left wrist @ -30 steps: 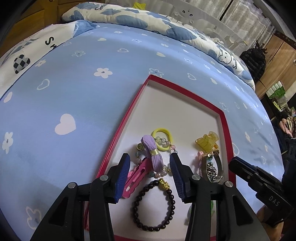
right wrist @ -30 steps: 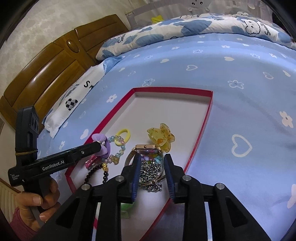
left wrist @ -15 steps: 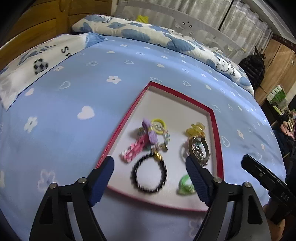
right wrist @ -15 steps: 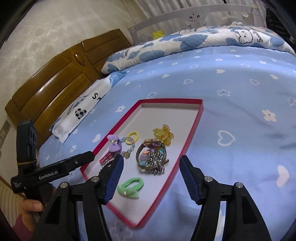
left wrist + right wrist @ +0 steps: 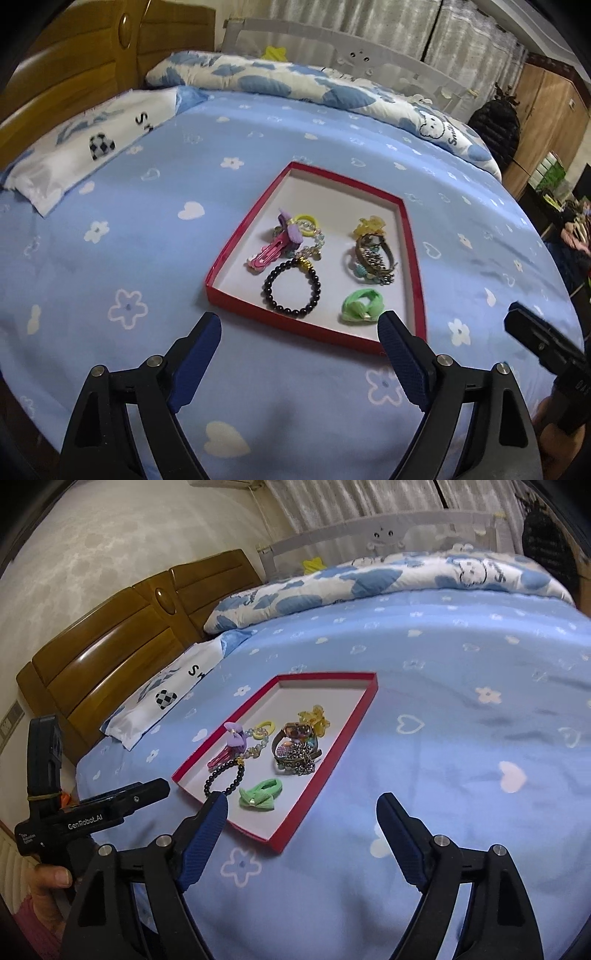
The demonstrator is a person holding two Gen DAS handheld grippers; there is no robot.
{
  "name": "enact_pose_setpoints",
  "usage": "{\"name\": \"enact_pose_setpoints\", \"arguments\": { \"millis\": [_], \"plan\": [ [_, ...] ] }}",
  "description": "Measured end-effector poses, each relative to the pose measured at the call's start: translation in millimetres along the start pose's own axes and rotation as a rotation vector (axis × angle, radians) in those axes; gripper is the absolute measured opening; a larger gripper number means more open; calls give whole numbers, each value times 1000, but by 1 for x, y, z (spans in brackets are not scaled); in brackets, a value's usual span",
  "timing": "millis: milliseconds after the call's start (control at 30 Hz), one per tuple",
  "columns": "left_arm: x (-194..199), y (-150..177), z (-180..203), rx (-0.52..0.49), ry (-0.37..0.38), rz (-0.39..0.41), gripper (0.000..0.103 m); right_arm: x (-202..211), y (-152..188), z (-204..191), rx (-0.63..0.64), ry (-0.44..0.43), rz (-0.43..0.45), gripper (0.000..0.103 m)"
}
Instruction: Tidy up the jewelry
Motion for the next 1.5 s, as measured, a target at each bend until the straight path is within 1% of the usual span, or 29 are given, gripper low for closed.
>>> {"name": "enact_pose_setpoints", "arguments": {
  "millis": [67,133,233,267,300,400,533,700,900,1000,1167,1500],
  "plan": [
    [13,-1,6,-24,-2,23,88,16,-4,-4,23,13,35,87],
    [29,-1,14,-49,3,50,91,31,-9,-9,47,29,67,94],
    [54,-3,26,-87,2,102,96,54,-19,-18,85,62,117,101],
    [63,-4,30,-103,-6,125,102,61,-23,-22,102,68,134,101],
    [70,-4,34,-116,-14,144,102,68,-26,-26,118,76,151,102],
    [81,1,39,-131,-24,170,102,85,-32,-34,152,101,200,103],
    [76,14,37,-117,-32,151,102,93,-29,-34,159,121,247,103],
    [66,22,33,-111,-64,138,102,73,-10,-22,132,134,215,103],
    [57,30,38,-127,-110,145,102,57,11,-10,124,171,198,103],
    [57,30,41,-138,-117,156,102,58,13,-7,119,180,199,103],
    [59,31,39,-145,-115,171,102,67,10,-7,120,194,229,103],
    [64,33,36,-157,-115,191,102,68,9,-9,130,199,231,103]
  ]
}}
Point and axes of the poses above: each gripper's, at about its wrist camera, not at the fingertips, and x roughly against the way its jaws point, z to its right, y to its underside, the point moved 5 cm from there along -x, roughly the way its jaws point, and after that the axes turned 2 degrees about y, right-handed, at the moved point
